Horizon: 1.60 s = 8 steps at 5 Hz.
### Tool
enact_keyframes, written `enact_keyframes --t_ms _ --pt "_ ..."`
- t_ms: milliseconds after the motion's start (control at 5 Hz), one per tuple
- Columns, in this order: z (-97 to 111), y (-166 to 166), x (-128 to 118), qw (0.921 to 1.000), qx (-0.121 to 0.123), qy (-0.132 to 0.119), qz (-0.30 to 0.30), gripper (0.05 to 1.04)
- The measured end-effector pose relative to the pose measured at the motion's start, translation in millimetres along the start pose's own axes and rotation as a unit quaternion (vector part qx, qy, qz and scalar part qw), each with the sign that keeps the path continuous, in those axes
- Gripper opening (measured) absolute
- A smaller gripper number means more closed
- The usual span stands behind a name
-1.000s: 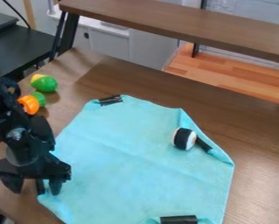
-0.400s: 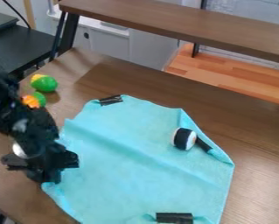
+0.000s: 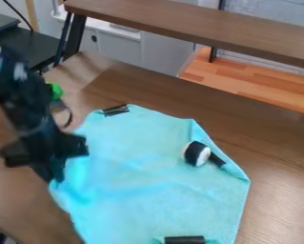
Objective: Fold the cloth from bottom left to top right
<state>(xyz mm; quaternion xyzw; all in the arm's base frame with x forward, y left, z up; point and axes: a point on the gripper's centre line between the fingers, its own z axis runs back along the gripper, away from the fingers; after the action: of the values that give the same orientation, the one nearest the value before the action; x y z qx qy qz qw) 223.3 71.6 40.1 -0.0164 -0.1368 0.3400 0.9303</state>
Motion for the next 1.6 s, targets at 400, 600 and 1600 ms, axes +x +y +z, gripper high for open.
enact_keyframes --t_ms 400,600,1600 --pt "2 -46 17 0.9975 -0.007 0.054 0.045 0.053" --pt "-9 -67 22 0.9959 0.005 0.07 0.058 0.053" --pt "-2 -178 32 0.9947 -0.003 0.078 0.066 0.051"
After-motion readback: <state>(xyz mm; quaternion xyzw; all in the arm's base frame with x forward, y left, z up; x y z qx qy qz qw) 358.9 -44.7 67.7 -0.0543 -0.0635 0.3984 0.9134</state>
